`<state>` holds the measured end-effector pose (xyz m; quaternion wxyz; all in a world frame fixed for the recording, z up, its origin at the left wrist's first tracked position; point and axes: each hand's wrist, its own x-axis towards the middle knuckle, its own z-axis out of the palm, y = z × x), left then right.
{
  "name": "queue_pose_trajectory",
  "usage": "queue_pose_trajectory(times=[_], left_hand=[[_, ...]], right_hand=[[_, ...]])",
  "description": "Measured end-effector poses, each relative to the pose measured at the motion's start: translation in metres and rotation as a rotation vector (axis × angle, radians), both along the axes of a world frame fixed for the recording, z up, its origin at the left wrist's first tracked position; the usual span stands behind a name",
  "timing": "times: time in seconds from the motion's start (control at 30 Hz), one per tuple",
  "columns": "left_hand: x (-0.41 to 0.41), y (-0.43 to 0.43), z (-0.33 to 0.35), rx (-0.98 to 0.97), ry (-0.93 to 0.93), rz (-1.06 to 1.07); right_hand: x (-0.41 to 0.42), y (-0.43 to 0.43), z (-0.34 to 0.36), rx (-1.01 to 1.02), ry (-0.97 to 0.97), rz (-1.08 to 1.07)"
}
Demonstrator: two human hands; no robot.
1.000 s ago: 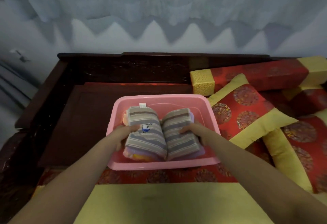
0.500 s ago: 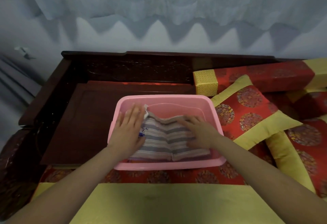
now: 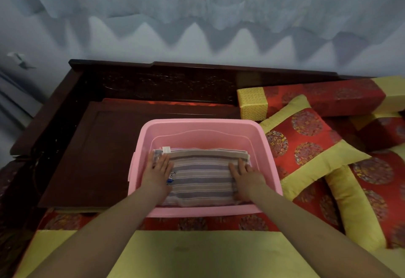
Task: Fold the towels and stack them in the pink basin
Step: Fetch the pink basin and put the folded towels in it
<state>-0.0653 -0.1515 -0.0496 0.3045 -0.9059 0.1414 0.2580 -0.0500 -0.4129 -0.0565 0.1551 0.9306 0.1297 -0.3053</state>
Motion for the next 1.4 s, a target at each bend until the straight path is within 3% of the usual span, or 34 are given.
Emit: queue_pose_trajectory(times=[0.2, 0.27, 0.37, 0.43, 0.5, 0.6, 0.7, 0.8, 1.07, 1.27, 1.4], left_hand=[[0.009, 0.007, 0.001, -0.032, 0.02, -0.059], [0.008, 0.01, 0.019, -0.093, -0.013, -0.105], [0.001, 0.024, 0.054, -0.473, -0.275, -0.061], [-0.004, 0.041, 0.071, -0.836, -0.507, 0.193], [-0.001, 0.063, 0.075, -1.081, -0.604, 0.588], [0.003, 0.077, 0.074, -1.38, -0.362, 1.207], [0.003, 0.073, 0.072, -1.58, -0.085, 1.504], [0.003, 0.078, 0.067, -1.654, -0.013, 1.578], [-0.01, 0.06, 0.067, -1.688, 0.051, 1.492], [-0.017, 0.011, 0.083, -1.721, 0.085, 1.39], [-0.011, -0.052, 0.108, -1.733, 0.207, 1.294]], right_hand=[[0.003, -0.002, 0.008, 0.101, 0.014, -0.055], [0.004, -0.009, 0.022, 0.298, -0.04, -0.12], [0.006, -0.024, 0.056, 0.692, -0.231, -0.249], [0.01, -0.037, 0.077, 0.848, -0.433, -0.32], [0.016, -0.055, 0.087, 0.971, -0.554, -0.504], [0.025, -0.072, 0.088, 1.089, -0.442, -0.854], [0.023, -0.071, 0.085, 1.117, -0.175, -1.069], [0.017, -0.071, 0.083, 1.22, -0.005, -1.228], [-0.001, -0.101, 0.071, 1.28, 0.05, -1.353], [-0.059, -0.141, 0.08, 1.351, -0.1, -1.537], [-0.128, -0.19, 0.112, 1.407, -0.295, -1.669]])
